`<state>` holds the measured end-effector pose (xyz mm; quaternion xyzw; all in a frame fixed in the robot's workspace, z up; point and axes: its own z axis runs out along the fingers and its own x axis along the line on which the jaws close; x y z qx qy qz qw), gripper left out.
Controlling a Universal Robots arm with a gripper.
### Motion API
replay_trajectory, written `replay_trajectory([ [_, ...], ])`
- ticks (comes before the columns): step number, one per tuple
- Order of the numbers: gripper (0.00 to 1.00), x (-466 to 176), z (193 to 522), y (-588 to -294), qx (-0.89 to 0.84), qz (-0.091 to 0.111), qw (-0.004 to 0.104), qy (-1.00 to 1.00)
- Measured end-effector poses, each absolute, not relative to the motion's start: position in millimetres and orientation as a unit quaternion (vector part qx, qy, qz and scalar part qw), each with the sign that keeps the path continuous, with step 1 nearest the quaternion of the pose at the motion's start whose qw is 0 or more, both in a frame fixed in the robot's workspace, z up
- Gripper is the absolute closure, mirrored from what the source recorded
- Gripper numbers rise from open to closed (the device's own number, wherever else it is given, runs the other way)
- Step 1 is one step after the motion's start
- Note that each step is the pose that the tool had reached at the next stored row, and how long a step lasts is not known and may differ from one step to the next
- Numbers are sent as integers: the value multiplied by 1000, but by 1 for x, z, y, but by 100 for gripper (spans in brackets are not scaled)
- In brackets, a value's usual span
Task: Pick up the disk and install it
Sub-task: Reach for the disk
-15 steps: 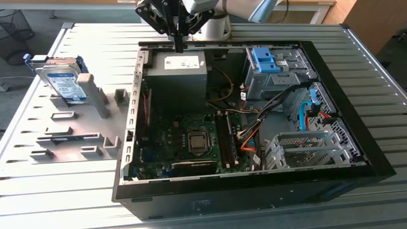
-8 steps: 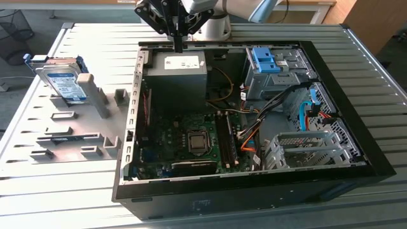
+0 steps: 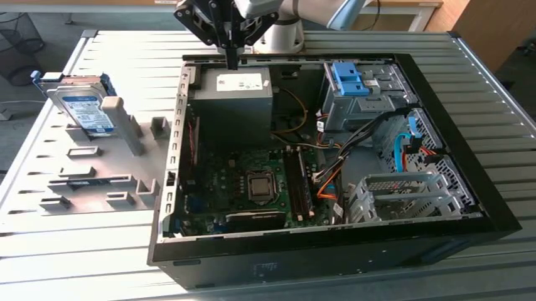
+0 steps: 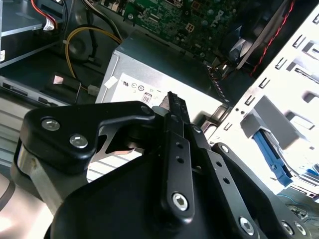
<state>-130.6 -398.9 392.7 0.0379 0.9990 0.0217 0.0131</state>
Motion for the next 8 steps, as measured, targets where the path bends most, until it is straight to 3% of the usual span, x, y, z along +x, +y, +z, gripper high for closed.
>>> replay_trajectory([
  [8, 89, -132, 392, -399, 38, 22, 13, 999],
])
